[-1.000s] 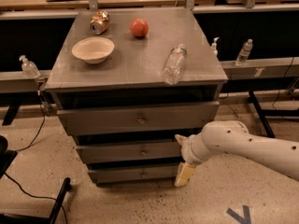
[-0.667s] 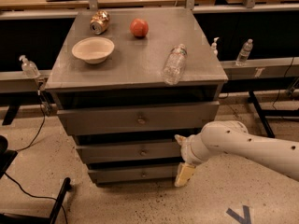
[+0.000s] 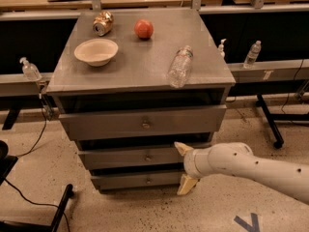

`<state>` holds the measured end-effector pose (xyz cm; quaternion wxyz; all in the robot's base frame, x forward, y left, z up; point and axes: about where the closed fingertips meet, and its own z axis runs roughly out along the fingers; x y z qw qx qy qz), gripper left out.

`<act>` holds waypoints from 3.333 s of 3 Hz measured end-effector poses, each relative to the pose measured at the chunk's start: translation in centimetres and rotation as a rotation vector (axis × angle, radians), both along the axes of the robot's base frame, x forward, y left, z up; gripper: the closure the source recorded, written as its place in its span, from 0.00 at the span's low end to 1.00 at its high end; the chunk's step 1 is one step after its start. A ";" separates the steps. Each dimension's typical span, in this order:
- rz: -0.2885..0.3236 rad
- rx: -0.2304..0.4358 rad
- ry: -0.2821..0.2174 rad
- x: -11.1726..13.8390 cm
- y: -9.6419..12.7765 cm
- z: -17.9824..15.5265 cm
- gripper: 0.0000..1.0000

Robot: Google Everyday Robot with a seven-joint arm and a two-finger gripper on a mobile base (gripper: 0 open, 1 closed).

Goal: Open middle drawer

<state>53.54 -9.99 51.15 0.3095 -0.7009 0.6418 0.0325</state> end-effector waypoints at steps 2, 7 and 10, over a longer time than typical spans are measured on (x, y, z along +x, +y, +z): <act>0.101 0.014 -0.199 2.0 1.4 -2.5 0.00; -0.005 -0.040 -0.094 11.0 1.3 -11.8 0.24; -0.001 -0.013 -0.042 7.2 -0.7 -11.7 0.38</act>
Offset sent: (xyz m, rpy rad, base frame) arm 0.0343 0.0159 -0.0355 0.0070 -0.2766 0.1208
